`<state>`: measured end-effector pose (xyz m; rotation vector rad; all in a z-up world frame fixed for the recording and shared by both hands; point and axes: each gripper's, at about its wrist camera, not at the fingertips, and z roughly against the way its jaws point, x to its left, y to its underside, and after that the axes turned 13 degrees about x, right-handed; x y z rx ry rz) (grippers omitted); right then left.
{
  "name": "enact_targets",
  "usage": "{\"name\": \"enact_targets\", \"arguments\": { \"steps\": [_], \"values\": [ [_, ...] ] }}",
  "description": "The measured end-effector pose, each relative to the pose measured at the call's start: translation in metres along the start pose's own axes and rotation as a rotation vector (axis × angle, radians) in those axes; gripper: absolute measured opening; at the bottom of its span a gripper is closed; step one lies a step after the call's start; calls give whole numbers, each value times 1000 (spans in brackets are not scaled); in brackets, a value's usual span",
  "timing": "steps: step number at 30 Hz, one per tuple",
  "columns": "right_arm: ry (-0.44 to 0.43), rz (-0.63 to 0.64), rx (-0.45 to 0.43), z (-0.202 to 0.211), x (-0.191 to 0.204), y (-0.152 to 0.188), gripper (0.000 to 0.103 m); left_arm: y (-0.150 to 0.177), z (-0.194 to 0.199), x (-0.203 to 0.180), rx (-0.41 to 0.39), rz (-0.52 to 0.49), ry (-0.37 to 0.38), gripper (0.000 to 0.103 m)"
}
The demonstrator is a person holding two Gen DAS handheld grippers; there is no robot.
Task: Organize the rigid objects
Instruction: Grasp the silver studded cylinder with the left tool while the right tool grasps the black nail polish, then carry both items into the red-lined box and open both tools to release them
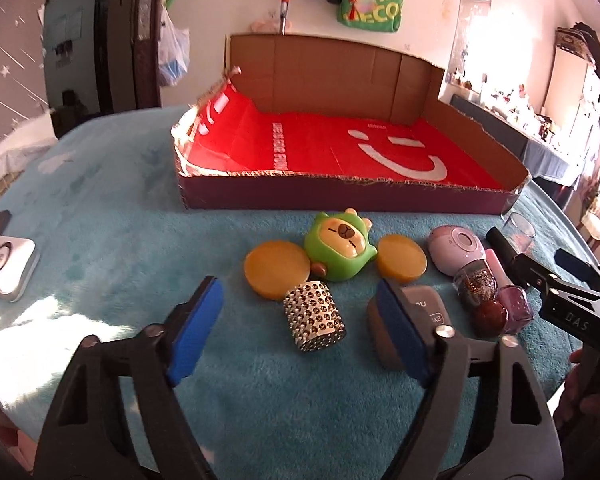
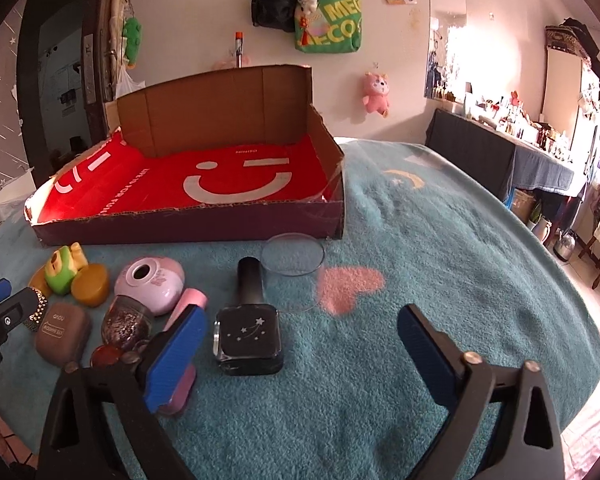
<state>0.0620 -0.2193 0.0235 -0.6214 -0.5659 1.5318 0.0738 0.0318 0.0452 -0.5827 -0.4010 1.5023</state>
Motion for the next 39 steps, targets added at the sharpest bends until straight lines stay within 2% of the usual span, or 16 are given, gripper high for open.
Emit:
{"name": "enact_targets", "arguments": {
  "steps": [2, 6, 8, 9, 10, 12, 17, 22, 30, 34, 39],
  "values": [
    [-15, 4, 18, -4, 0, -2, 90, -4, -6, 0, 17, -2, 19, 67],
    [-18, 42, 46, -10, 6, -2, 78, -8, -10, 1, 26, 0, 28, 64],
    [-51, 64, 63, -14, 8, -2, 65, -8, -13, 2, 38, 3, 24, 50],
    [-83, 64, 70, -15, 8, -2, 54, -8, -16, 3, 50, 0, 22, 44],
    [-117, 62, 80, -16, 8, -2, 47, -7, -19, 5, 67, -2, 39, 29],
    [-134, 74, 80, -15, 11, -2, 38, -5, -19, 6, 62, -1, 50, 25],
    [-166, 71, 70, -9, 8, 0, 37, -5, -10, 5, 45, -10, 58, 24],
    [-154, 110, 6, 13, 14, -3, 37, -5, -5, 2, 37, -22, 67, 24],
    [-181, 96, 26, 11, 12, -3, 37, -6, 3, -1, 21, -37, 68, 24],
    [-179, 113, 3, 15, 14, -10, 37, -18, 13, -3, -22, -60, 56, 24],
    [-187, 142, -48, 22, 19, -38, 37, -50, 23, -3, -80, -106, 49, 24]
  ]
}}
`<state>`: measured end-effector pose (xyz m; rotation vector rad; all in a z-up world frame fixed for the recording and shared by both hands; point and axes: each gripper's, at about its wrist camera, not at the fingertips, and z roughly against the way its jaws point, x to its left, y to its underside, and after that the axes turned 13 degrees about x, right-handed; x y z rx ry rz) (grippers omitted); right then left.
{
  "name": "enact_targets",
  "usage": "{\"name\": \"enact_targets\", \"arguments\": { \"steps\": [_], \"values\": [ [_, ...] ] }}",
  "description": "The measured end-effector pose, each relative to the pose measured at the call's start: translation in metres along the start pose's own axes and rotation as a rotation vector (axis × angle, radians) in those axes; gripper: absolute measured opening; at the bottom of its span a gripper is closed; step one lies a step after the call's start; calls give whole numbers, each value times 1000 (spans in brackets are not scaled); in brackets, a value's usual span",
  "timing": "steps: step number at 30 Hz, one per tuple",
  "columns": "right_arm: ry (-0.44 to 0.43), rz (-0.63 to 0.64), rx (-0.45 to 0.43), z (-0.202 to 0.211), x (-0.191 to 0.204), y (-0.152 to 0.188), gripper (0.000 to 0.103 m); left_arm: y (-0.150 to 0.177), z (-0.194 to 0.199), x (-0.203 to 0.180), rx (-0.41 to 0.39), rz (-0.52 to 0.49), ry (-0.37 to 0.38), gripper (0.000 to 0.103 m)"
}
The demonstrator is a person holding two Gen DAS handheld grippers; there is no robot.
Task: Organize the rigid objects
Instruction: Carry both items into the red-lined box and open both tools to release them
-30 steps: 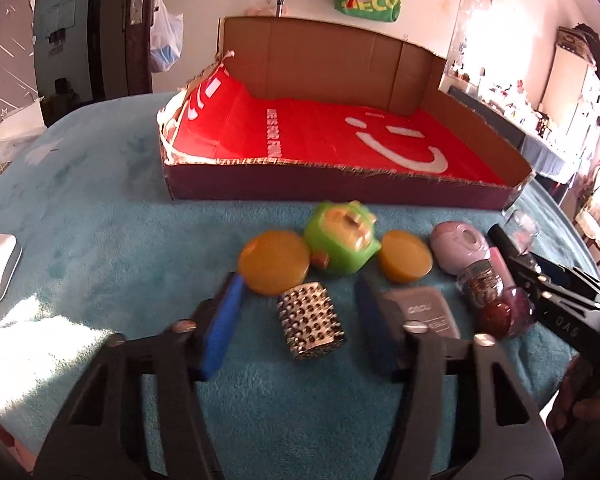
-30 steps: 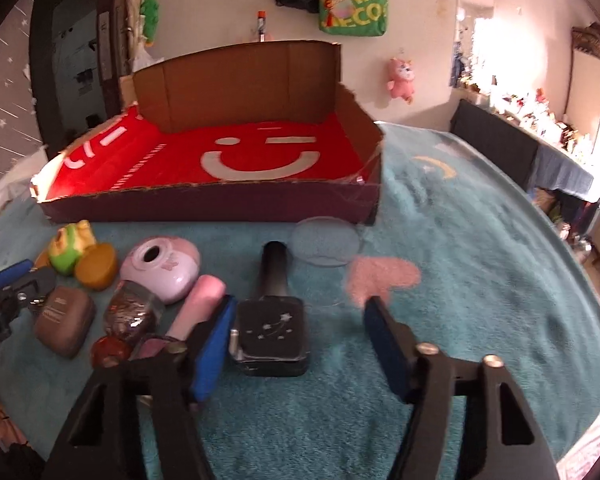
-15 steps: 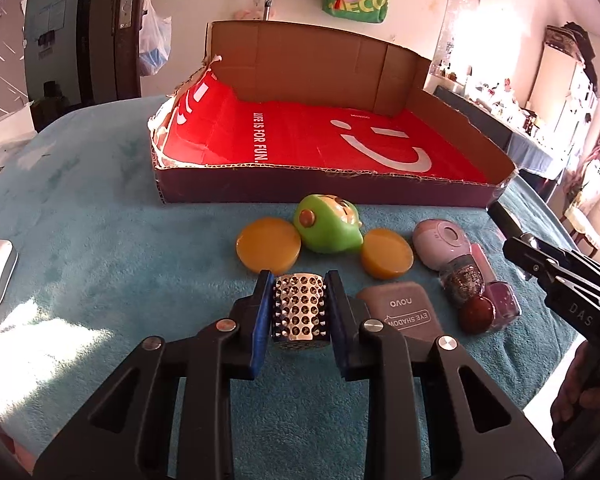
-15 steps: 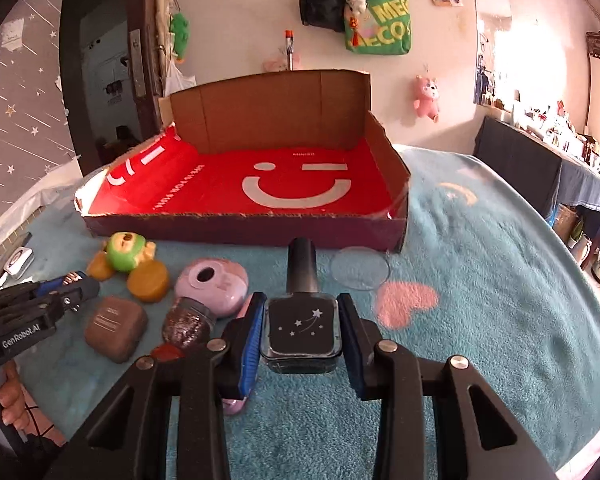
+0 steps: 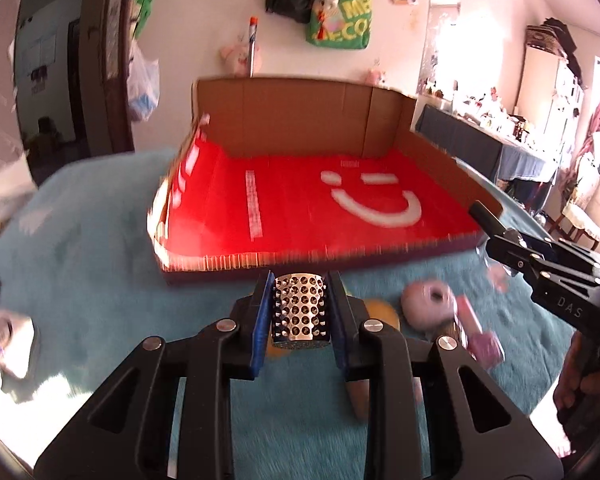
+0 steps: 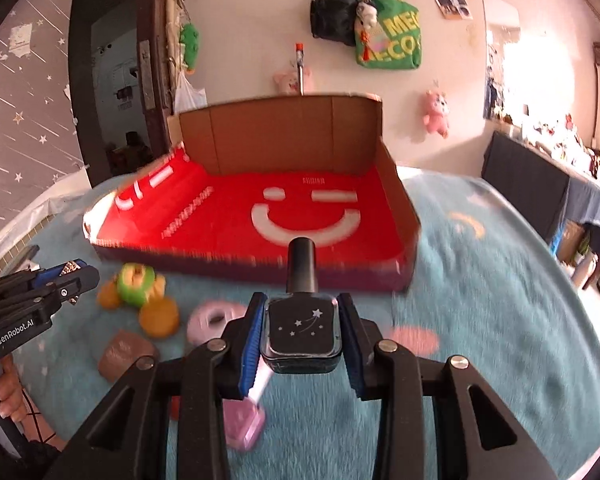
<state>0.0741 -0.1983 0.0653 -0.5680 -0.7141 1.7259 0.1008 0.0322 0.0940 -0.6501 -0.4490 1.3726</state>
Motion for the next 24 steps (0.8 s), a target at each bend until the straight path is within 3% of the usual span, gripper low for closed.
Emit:
{"name": "enact_targets", "arguments": {
  "steps": [3, 7, 13, 24],
  "values": [
    [-15, 16, -21, -1, 1, -25, 37, -25, -10, 5, 8, -26, 4, 24],
    [-18, 51, -6, -18, 2, -60, 37, -56, -41, 14, 98, -34, 33, 24],
    [-2, 76, 128, -69, -4, -95, 37, -83, -84, 23, 195, -66, -6, 24],
    [29, 111, 325, -120, -19, -115, 37, -96, -123, 26, 295, -117, -55, 24]
  ]
}}
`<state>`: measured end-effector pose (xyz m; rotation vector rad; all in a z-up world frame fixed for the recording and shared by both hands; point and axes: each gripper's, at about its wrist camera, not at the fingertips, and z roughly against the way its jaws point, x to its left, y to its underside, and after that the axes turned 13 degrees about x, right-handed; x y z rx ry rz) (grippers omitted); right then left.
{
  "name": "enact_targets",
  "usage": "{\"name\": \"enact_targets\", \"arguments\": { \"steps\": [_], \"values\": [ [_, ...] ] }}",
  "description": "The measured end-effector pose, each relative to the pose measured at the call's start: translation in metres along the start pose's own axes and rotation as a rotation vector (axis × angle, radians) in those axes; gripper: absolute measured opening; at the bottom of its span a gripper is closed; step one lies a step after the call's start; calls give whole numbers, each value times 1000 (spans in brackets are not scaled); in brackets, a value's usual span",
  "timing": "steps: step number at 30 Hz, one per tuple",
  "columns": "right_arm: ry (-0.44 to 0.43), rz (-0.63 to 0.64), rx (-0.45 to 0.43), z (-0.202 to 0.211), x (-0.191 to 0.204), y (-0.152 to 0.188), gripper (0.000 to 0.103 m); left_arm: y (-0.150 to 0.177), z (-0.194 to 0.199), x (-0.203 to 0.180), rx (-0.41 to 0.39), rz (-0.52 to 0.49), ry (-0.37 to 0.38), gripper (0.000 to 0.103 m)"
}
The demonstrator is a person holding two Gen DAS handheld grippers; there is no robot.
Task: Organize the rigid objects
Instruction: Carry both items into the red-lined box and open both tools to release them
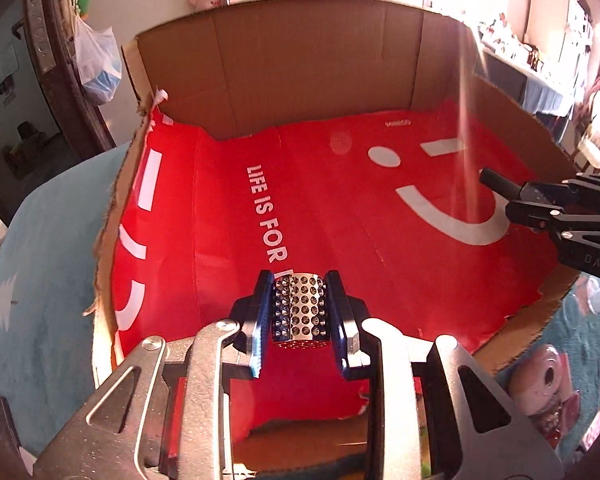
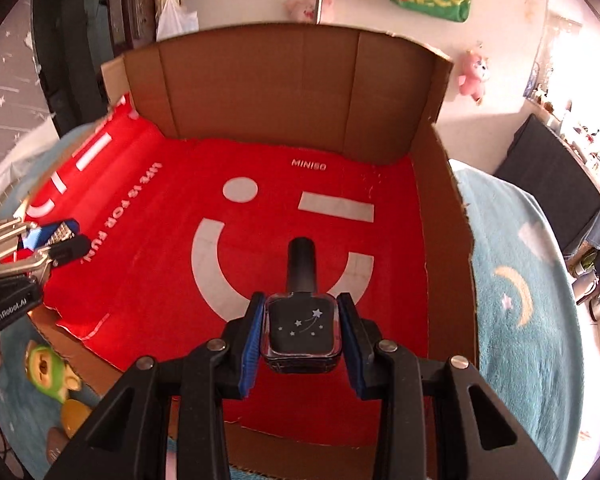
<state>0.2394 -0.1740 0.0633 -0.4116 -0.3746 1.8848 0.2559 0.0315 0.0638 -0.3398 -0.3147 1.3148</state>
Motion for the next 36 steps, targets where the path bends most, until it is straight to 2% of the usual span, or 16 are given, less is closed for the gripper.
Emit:
{"name": "enact_targets", "arguments": {
  "steps": [4, 12, 36],
  "values": [
    [5, 29, 43, -8, 1, -5, 37, -3, -12, 3, 39, 16, 14, 24],
    [27, 59, 98, -21, 5, -8, 38, -6, -14, 3, 40, 9, 18, 24],
    [-5, 52, 119, -27, 8, -13, 37, -8, -15, 6, 27, 25, 33, 24]
  ]
}}
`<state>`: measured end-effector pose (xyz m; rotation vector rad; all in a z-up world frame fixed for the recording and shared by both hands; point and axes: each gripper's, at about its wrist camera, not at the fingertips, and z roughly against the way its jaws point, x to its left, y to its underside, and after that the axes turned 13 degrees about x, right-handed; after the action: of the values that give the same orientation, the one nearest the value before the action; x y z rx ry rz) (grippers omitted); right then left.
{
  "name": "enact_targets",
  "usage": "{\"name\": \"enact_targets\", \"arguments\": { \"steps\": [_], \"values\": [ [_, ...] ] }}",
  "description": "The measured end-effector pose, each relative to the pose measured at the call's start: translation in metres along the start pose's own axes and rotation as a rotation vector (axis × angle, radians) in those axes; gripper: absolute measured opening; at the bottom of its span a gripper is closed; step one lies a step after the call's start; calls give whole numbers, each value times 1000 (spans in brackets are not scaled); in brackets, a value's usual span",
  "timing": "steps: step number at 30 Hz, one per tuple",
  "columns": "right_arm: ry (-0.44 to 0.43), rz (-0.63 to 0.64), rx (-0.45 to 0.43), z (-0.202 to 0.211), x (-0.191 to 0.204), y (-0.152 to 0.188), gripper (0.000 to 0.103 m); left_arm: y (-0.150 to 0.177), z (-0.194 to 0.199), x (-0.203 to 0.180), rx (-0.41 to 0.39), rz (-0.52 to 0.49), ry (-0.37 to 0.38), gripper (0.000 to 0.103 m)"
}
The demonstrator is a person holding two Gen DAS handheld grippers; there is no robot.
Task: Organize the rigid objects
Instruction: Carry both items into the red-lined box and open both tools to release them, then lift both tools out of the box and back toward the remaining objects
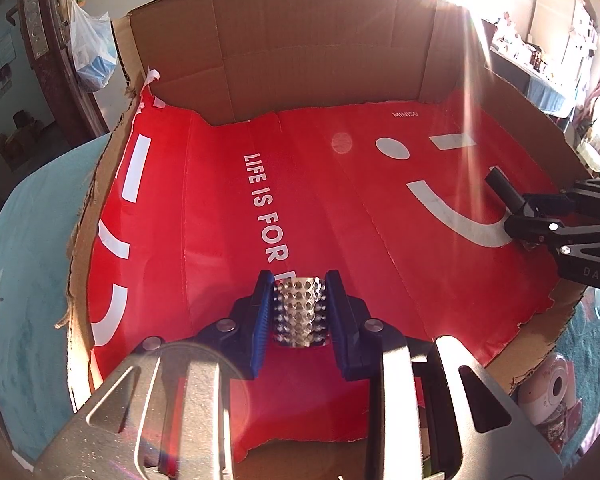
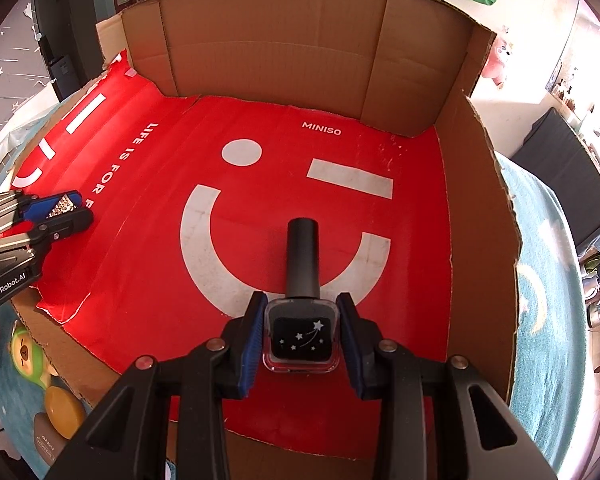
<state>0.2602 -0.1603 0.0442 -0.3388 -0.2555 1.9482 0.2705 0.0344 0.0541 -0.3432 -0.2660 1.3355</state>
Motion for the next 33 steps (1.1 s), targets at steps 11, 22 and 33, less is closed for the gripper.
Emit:
{"name": "enact_targets", "arguments": {
  "steps": [11, 22, 33],
  "values": [
    [-2, -5, 5, 2, -1, 2, 40, -1, 10, 10, -26, 43, 55, 27],
    [-5, -8, -19, 12, 2, 8, 53, 5, 35, 5, -110, 56, 74, 68],
    [-14, -19, -142, 67, 3, 30, 74, 19, 75, -5, -213, 70, 65, 76]
  ]
}}
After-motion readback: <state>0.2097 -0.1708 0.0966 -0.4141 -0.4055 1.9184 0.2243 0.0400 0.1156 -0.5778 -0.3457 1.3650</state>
